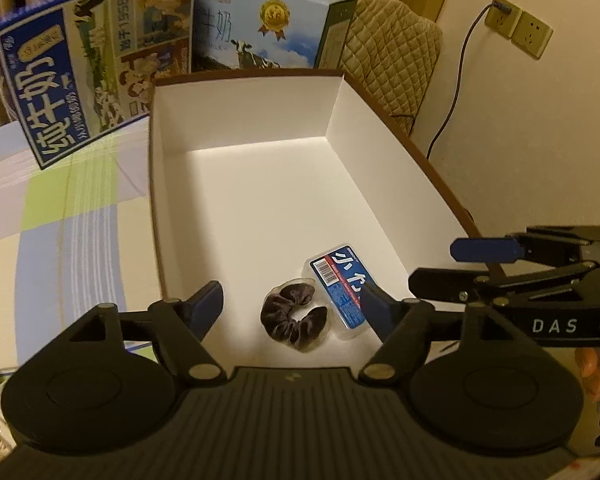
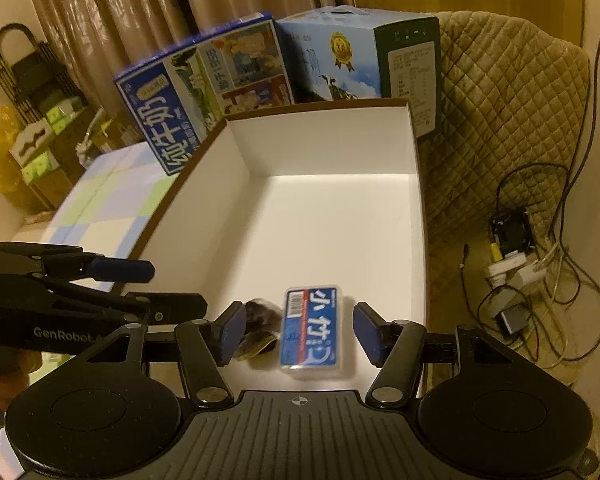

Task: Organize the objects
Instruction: 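Carry both items into the cardboard box and open both grippers, then withdraw both tools from the box back toward the table items, then grasp the white cloth with the right gripper while the left gripper grasps the pill bottle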

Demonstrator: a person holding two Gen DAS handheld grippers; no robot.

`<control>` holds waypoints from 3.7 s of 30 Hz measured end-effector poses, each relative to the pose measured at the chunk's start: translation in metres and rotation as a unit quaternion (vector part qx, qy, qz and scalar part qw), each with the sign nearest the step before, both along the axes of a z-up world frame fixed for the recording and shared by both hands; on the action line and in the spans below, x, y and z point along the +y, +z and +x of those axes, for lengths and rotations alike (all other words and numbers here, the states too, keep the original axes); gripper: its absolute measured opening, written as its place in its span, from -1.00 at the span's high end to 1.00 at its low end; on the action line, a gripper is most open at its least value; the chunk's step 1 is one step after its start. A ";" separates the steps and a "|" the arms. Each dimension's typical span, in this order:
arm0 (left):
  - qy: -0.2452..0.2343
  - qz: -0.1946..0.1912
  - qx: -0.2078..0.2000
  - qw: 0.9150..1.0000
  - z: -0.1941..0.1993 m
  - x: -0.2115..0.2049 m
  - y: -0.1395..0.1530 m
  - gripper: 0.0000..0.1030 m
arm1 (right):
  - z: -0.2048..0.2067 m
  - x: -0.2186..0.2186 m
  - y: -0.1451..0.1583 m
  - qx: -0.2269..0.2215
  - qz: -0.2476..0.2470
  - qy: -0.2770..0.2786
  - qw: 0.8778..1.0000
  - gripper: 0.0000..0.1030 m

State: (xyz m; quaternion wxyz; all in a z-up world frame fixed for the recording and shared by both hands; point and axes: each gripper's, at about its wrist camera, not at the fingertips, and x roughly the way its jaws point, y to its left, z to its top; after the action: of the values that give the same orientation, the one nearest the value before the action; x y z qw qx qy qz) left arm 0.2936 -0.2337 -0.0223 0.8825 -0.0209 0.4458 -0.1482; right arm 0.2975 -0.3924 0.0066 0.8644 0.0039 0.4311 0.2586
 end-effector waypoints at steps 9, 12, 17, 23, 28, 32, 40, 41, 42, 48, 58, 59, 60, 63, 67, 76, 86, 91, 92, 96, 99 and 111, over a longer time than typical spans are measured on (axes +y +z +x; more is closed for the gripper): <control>0.035 0.003 -0.009 0.999 -0.038 0.024 0.021 -0.63 | -0.031 -0.002 0.010 0.003 0.015 -0.012 1.000 -0.23; 0.049 0.001 -0.007 0.999 -0.052 0.033 0.025 -0.64 | -0.042 -0.001 0.015 0.000 0.019 -0.015 1.000 -0.24; 0.066 0.000 -0.005 0.998 -0.076 0.050 0.029 -0.64 | -0.058 0.003 0.019 -0.002 0.023 -0.016 1.000 -0.25; 0.080 -0.004 0.001 0.997 -0.104 0.071 0.027 -0.64 | -0.078 0.013 0.019 0.000 0.020 -0.017 1.000 -0.25; 0.088 -0.006 0.002 0.996 -0.125 0.089 0.028 -0.64 | -0.092 0.023 0.022 -0.002 0.018 -0.020 1.000 -0.25; 0.092 -0.005 0.002 0.996 -0.137 0.101 0.029 -0.64 | -0.102 0.032 0.024 -0.004 0.018 -0.022 1.000 -0.25; 0.094 -0.007 -0.005 0.996 -0.155 0.124 0.035 -0.64 | -0.122 0.053 0.028 -0.009 0.018 -0.023 1.000 -0.25; 0.094 -0.007 -0.006 0.996 -0.157 0.127 0.035 -0.64 | -0.124 0.056 0.028 -0.009 0.017 -0.023 1.000 -0.25; 0.095 -0.007 -0.006 0.995 -0.159 0.130 0.036 -0.64 | -0.126 0.058 0.028 -0.009 0.017 -0.024 1.000 -0.25; 0.099 -0.009 -0.007 0.995 -0.171 0.148 0.036 -0.64 | -0.137 0.074 0.028 -0.010 0.015 -0.023 1.000 -0.25; 0.112 -0.012 -0.005 0.994 -0.188 0.184 0.032 -0.64 | -0.152 0.106 0.020 -0.002 0.011 -0.011 1.000 -0.25; 0.115 -0.012 -0.004 0.993 -0.190 0.188 0.032 -0.64 | -0.153 0.111 0.018 0.001 0.010 -0.009 1.000 -0.25; 0.118 -0.012 -0.003 0.993 -0.192 0.193 0.031 -0.64 | -0.154 0.115 0.016 0.003 0.009 -0.006 1.000 -0.25; 0.129 -0.010 0.001 0.992 -0.198 0.209 0.029 -0.64 | -0.159 0.128 0.010 0.013 0.009 0.003 1.000 -0.25; 0.146 -0.007 0.005 0.989 -0.209 0.230 0.026 -0.64 | -0.165 0.147 0.001 0.022 0.008 0.017 1.000 -0.25; 0.189 0.003 0.011 0.982 -0.229 0.280 0.021 -0.64 | -0.171 0.184 -0.015 0.032 0.002 0.039 0.999 -0.25; 0.221 0.022 0.005 0.975 -0.233 0.322 0.008 -0.64 | -0.172 0.209 -0.032 0.025 -0.010 0.037 0.999 -0.25; 0.226 0.024 0.009 0.974 -0.227 0.338 -0.001 -0.64 | -0.166 0.221 -0.040 -0.007 -0.025 0.037 0.999 -0.25; 0.226 0.024 0.009 0.974 -0.225 0.341 -0.003 -0.64 | -0.164 0.223 -0.041 -0.014 -0.028 0.038 0.999 -0.25; 0.222 0.029 0.008 0.975 -0.215 0.348 -0.009 -0.64 | -0.151 0.233 -0.048 -0.033 -0.038 0.046 0.998 -0.25; 0.218 0.033 0.009 0.975 -0.206 0.354 -0.014 -0.64 | -0.140 0.241 -0.054 -0.039 -0.046 0.052 0.997 -0.25; 0.198 0.042 0.021 0.979 -0.166 0.372 -0.040 -0.64 | -0.107 0.278 -0.084 -0.049 -0.109 0.075 0.990 -0.25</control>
State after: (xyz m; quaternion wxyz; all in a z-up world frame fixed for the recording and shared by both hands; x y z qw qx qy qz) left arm 0.1276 0.1379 -0.0622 0.8847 -0.0749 0.4575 0.0493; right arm 0.1905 -0.1147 -0.0770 0.8579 -0.1359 0.4128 0.2742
